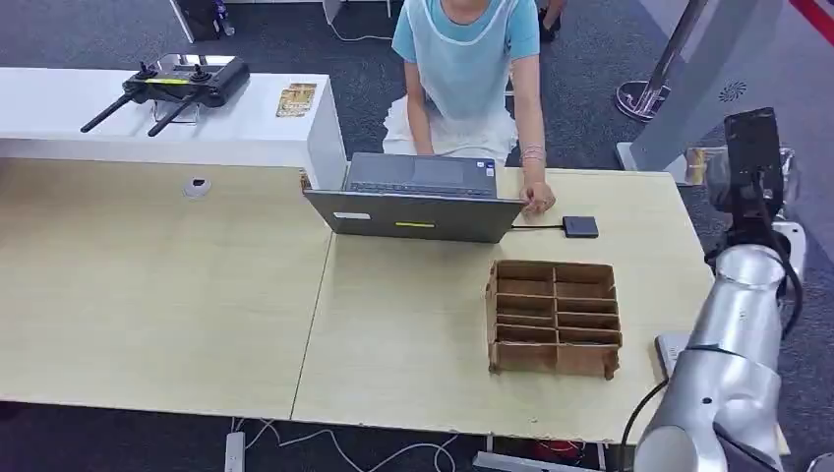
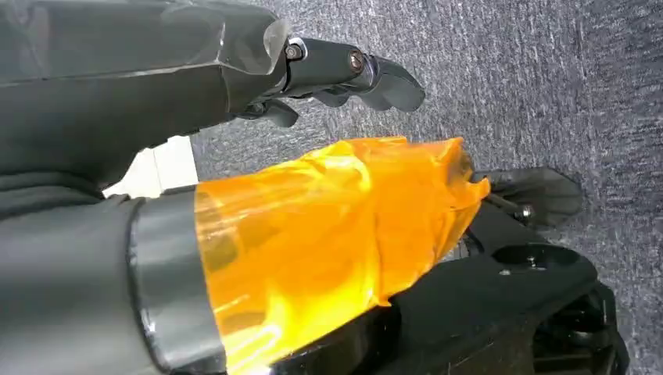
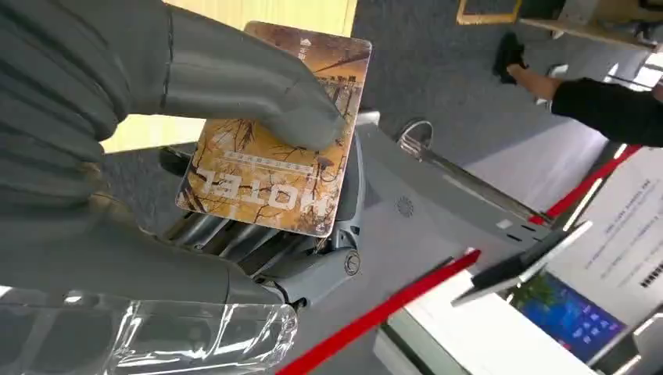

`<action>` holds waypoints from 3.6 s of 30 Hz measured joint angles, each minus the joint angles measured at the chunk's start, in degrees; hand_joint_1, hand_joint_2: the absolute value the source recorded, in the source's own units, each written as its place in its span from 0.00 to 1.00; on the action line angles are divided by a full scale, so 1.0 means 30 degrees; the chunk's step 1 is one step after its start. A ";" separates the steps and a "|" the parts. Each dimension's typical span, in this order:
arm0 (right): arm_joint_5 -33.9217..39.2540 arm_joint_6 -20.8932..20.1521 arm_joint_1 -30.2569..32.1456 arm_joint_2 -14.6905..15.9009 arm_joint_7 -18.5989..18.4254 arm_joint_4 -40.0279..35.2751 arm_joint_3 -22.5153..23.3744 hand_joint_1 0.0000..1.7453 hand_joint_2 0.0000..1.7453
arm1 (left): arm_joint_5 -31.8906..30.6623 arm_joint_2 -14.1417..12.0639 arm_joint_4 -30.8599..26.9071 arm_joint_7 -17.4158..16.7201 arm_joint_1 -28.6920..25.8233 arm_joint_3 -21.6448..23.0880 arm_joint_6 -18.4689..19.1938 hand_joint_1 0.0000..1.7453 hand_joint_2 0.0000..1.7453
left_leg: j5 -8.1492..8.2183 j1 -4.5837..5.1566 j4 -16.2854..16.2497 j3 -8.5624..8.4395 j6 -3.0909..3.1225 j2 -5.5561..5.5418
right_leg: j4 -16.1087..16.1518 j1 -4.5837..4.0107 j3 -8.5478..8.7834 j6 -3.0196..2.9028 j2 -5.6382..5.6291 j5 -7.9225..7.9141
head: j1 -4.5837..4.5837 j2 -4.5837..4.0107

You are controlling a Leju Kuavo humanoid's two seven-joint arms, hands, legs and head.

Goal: Pass the card to the sensor for recognition and then transmit it.

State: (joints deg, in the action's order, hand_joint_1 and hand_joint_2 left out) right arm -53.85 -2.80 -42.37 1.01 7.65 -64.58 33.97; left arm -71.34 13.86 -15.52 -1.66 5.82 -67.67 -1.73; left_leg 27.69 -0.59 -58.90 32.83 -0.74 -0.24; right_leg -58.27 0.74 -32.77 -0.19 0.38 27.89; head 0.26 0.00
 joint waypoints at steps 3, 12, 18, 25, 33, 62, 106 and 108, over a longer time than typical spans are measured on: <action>0.1027 -0.0597 0.0104 0.0495 0.0357 0.0649 0.0561 1.00 1.00 | 0.0167 -0.0029 0.0000 0.0015 -0.0002 -0.0007 -0.0044 0.00 0.00 | 0.0000 -0.0002 0.0000 0.0004 -0.0001 -0.0002 | -0.0001 -0.0001 -0.0002 0.0000 0.0003 0.0001 | 0.0000 0.0007; 0.3531 -0.1770 0.1376 0.1717 0.0611 0.1834 0.0997 1.00 1.00 | 0.0721 -0.0109 0.0000 0.0022 -0.0006 -0.0160 -0.0175 0.00 0.00 | 0.0001 -0.0005 0.0002 0.0027 -0.0001 -0.0011 | -0.0002 -0.0005 -0.0022 0.0000 0.0013 0.0003 | -0.0007 0.0007; 0.5647 -0.3374 0.2660 0.2637 0.1333 0.2739 0.0990 1.00 1.00 | 0.1071 -0.0124 0.0000 0.0022 -0.0008 -0.0233 -0.0226 0.00 0.00 | 0.0004 -0.0001 0.0001 0.0035 0.0003 -0.0010 | 0.0004 0.0000 -0.0034 0.0001 0.0009 0.0003 | -0.0007 0.0000; 1.0690 -0.6337 0.5856 0.4661 0.3102 0.3620 -0.0328 1.00 1.00 | 0.1457 -0.0124 0.0000 0.0022 -0.0105 -0.0582 -0.0291 0.00 0.00 | 0.0009 -0.0002 -0.0001 0.0080 0.0010 -0.0134 | 0.0012 0.0000 -0.0036 0.0013 0.0109 0.0017 | -0.0007 0.0001; 1.6590 -0.7292 0.9875 0.6215 0.2462 0.2053 -0.1830 1.00 1.00 | 0.1508 -0.0109 0.0000 0.0000 -0.0146 -0.0816 -0.0313 0.00 0.00 | 0.0035 -0.0001 0.0001 0.0092 0.0033 -0.0126 | 0.0011 -0.0001 -0.0048 0.0019 0.0102 0.0028 | 0.0007 0.0007; 1.7033 -0.6899 1.3213 0.8378 0.1785 0.0604 -0.2719 1.00 1.00 | 0.1450 -0.0117 0.0000 0.0218 -0.0135 -0.0933 -0.0219 0.00 0.00 | 0.0036 0.0006 0.0000 0.0084 0.0037 -0.0080 | 0.0010 0.0006 -0.0054 0.0020 0.0066 0.0027 | 0.0000 0.0007; 1.3214 -0.5034 1.3344 0.8159 0.1602 0.1799 -0.3170 1.00 1.00 | 0.1421 -0.0109 0.0000 0.0401 -0.0129 -0.0933 -0.0036 0.00 0.00 | 0.0040 0.0006 0.0001 0.0093 0.0042 -0.0078 | 0.0010 0.0006 -0.0057 0.0020 0.0067 0.0028 | 0.0000 0.0007; 1.3179 -0.4910 1.3237 0.8072 0.1573 0.1784 -0.3185 1.00 1.00 | 0.1421 -0.0109 0.0000 0.0401 -0.0130 -0.0933 -0.0044 0.00 0.00 | 0.0040 0.0006 0.0001 0.0094 0.0042 -0.0077 | 0.0010 0.0005 -0.0057 0.0020 0.0066 0.0028 | 0.0000 0.0007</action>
State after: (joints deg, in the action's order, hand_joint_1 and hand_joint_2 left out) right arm -14.32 -17.53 -2.66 25.22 12.37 -59.23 24.41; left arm -67.08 13.53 -15.52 -0.46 5.43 -70.47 -1.86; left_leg 27.81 -0.58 -58.90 33.11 -0.62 -0.47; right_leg -58.24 0.76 -32.94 -0.13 0.58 27.98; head 0.26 0.02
